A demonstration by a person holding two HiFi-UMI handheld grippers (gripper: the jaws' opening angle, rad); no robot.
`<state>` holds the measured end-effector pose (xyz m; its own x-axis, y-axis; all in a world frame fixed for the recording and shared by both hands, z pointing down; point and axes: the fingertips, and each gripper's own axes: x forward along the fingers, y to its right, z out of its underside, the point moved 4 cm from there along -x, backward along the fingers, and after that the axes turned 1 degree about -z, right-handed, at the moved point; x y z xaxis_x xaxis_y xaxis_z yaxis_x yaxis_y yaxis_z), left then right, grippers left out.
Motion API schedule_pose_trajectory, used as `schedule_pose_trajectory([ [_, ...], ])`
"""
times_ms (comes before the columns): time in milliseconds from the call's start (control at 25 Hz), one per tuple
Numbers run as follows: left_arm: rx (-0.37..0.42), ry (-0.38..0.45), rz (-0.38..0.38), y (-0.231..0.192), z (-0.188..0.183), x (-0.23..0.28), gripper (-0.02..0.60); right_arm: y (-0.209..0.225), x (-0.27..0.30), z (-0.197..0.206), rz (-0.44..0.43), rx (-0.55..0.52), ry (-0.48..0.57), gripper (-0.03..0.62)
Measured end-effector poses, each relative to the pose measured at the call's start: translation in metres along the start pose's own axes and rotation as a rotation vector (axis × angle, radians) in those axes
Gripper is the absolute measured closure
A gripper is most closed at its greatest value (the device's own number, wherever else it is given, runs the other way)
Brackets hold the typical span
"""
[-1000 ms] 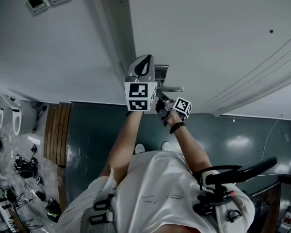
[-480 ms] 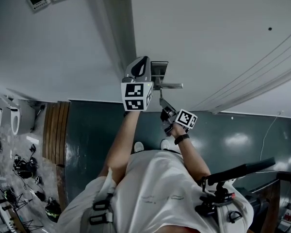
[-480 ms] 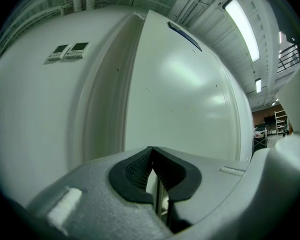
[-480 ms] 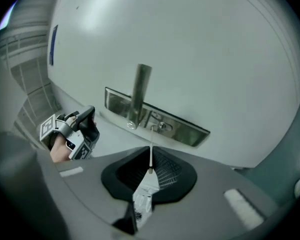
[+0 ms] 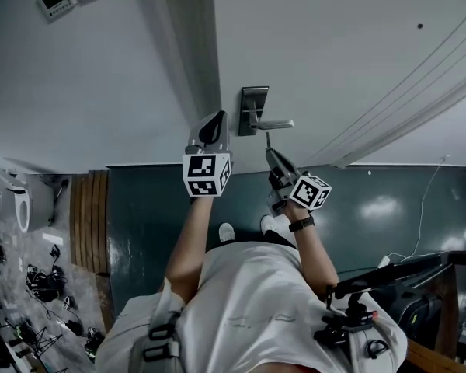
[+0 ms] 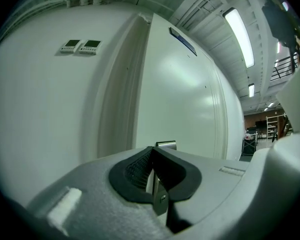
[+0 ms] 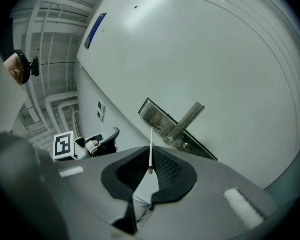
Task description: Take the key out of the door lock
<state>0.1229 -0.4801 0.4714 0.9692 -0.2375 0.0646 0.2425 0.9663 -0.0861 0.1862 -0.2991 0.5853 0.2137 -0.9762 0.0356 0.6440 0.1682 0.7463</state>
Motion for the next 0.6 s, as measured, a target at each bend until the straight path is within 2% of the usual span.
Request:
schedule_pose_trajectory([
  [120,-0.011,0.006,0.011,0.002,0.003,-0.018,0.581,-0.03,-0.007,-0.01,0.012,-0.11,0.04,0.568],
  [480,0.018,0.092,0.012,0.05,-0.005,-0.063,0.581,-0.12,-0.043,-0.052,0.118,-0.677,0.123,0.568],
  [520,0.019,0.101,0.012,0.058,-0.008,-0.068,0.581,-0.127,-0.049,-0.055,0.127,-0.718,0.125,0.568],
  [600,0.021,0.115,0.008,0.074,-0.015,-0.079,0.581,-0.136,-0.062,-0.062,0.134,-0.735,0.138,0.568],
])
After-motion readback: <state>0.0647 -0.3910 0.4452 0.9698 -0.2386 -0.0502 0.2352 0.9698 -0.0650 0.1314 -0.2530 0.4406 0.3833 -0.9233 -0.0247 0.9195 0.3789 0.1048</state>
